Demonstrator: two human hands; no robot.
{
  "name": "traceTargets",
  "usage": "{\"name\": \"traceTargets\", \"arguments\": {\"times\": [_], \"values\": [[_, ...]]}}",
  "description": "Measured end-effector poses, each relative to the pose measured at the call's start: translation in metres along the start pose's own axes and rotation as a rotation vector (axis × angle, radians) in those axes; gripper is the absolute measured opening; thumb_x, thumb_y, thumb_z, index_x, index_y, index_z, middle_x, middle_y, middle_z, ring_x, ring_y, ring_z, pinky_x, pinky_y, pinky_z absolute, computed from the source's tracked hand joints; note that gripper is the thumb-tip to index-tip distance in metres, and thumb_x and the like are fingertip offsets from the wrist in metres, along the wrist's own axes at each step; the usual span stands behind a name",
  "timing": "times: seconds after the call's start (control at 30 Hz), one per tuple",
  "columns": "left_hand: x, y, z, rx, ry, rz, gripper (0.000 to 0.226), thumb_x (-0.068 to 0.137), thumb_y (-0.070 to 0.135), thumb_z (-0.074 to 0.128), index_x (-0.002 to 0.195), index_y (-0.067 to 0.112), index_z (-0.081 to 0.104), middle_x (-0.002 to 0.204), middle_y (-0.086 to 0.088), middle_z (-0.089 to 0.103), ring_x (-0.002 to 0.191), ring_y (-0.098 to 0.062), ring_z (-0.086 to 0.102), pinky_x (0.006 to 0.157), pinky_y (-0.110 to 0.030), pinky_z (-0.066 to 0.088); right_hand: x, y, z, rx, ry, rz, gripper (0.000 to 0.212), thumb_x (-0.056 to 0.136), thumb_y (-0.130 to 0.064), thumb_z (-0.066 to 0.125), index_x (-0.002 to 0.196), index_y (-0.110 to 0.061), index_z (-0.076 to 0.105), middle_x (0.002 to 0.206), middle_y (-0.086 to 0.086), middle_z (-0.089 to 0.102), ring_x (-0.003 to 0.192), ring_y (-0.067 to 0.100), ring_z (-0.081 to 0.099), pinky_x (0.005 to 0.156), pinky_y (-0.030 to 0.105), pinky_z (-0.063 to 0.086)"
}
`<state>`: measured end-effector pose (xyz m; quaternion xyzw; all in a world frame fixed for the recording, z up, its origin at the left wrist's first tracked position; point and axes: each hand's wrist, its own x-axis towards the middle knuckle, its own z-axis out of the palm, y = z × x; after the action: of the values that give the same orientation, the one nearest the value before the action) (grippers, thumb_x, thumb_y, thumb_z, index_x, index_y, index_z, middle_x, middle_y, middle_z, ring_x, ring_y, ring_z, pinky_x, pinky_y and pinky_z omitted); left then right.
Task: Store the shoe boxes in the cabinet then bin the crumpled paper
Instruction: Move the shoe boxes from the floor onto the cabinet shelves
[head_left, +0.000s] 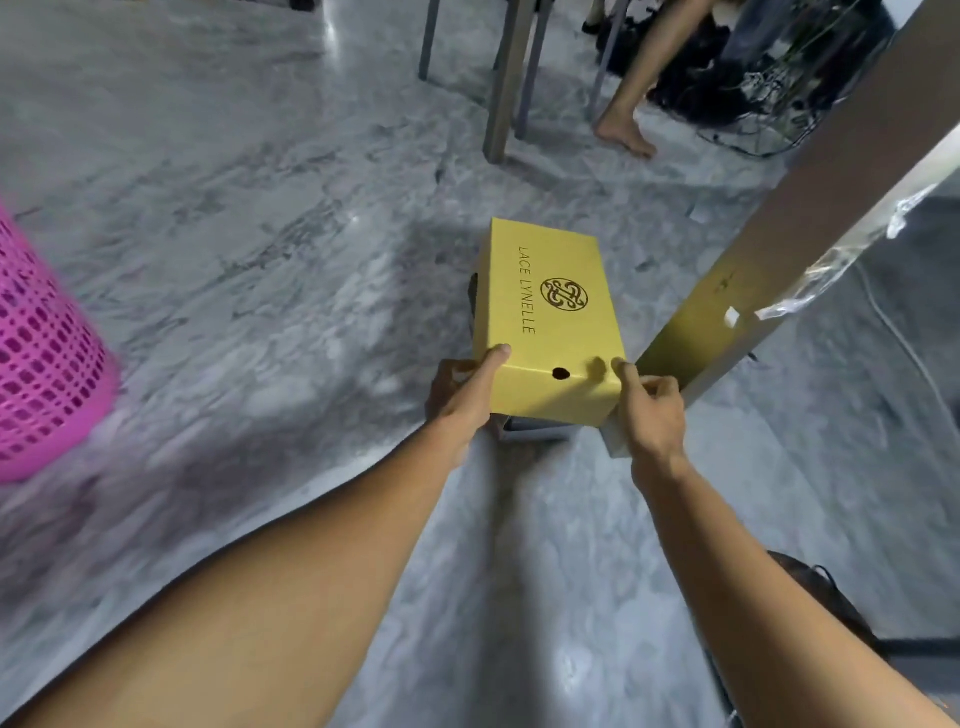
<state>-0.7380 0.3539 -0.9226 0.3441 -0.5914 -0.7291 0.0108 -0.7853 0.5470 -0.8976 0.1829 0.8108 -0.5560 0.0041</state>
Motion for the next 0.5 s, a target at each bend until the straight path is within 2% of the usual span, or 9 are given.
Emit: {"name": "traceTargets", "arguments": {"times": [0.1,0.17,0.2,0.27,0.37,0.4,0.47,0.5], "values": [[-0.011,-0.006,-0.024,-0.058,-0.023,-0.043,0.074,0.052,0.075,0.079,0.106,0.027,0.065,0.115,0.000,0.067,0.103,-0.021,0.070,0.077,-0.033,0.065,-0.006,-0.001,0.000,0.088,-0.080,0.065,0.055,0.080,-0.066,0.060,0.099,-0.015,0.058,0.099,0.004,0.059,0.097,0.026,0.058,0.083,0.041,0.046],[-0.024,-0.013,-0.048,-0.072,-0.082,-0.070,0.076,0.049,0.072,0.080,0.109,0.029,0.065,0.122,-0.006,0.065,0.107,-0.027,0.071,0.077,-0.034,0.065,-0.009,-0.004,0.002,0.161,-0.193,0.135,0.069,0.071,-0.075,0.060,0.108,-0.017,0.061,0.104,0.006,0.061,0.093,0.025,0.059,0.076,0.040,0.047],[-0.032,-0.018,-0.062,-0.089,-0.103,-0.076,0.074,0.050,0.070,0.080,0.110,0.029,0.065,0.123,-0.009,0.063,0.107,-0.030,0.071,0.080,-0.036,0.065,-0.012,-0.008,0.004,0.182,-0.266,0.166,0.075,0.072,-0.077,0.059,0.118,-0.018,0.060,0.103,0.006,0.062,0.086,0.022,0.059,0.070,0.038,0.045],[-0.050,-0.026,-0.093,-0.104,-0.123,-0.075,0.068,0.053,0.065,0.081,0.110,0.030,0.066,0.120,-0.015,0.063,0.110,-0.037,0.071,0.083,-0.039,0.064,-0.016,-0.017,0.008,0.210,-0.386,0.175,0.073,0.081,-0.077,0.057,0.130,-0.022,0.052,0.097,0.006,0.063,0.073,0.018,0.058,0.066,0.035,0.042],[-0.078,-0.034,-0.137,-0.063,-0.163,-0.046,0.070,0.058,0.059,0.080,0.120,0.029,0.066,0.119,-0.018,0.072,0.109,-0.038,0.072,0.082,-0.038,0.063,-0.025,-0.036,0.016,0.214,-0.552,0.161,0.075,0.080,-0.082,0.054,0.127,-0.023,0.056,0.085,0.004,0.066,0.059,0.013,0.064,0.060,0.031,0.050],[-0.087,-0.035,-0.151,-0.057,-0.183,-0.039,0.072,0.059,0.056,0.079,0.124,0.029,0.065,0.121,-0.018,0.073,0.106,-0.036,0.074,0.082,-0.038,0.063,-0.033,-0.044,0.022,0.200,-0.609,0.141,0.079,0.075,-0.084,0.058,0.123,-0.021,0.061,0.084,0.005,0.070,0.059,0.015,0.068,0.059,0.032,0.055],[-0.108,-0.035,-0.180,-0.050,-0.230,-0.032,0.076,0.058,0.051,0.080,0.128,0.027,0.064,0.123,-0.015,0.073,0.100,-0.032,0.076,0.083,-0.038,0.063,-0.049,-0.055,0.037,0.159,-0.655,0.107,0.087,0.059,-0.081,0.076,0.125,-0.026,0.064,0.107,0.008,0.076,0.084,0.027,0.076,0.074,0.049,0.064],[-0.119,-0.034,-0.194,-0.048,-0.244,-0.045,0.079,0.057,0.049,0.081,0.131,0.026,0.064,0.123,-0.014,0.074,0.100,-0.032,0.076,0.085,-0.040,0.062,-0.057,-0.058,0.044,0.154,-0.664,0.097,0.090,0.055,-0.076,0.082,0.127,-0.026,0.063,0.113,0.008,0.075,0.091,0.029,0.075,0.077,0.051,0.063]]}}
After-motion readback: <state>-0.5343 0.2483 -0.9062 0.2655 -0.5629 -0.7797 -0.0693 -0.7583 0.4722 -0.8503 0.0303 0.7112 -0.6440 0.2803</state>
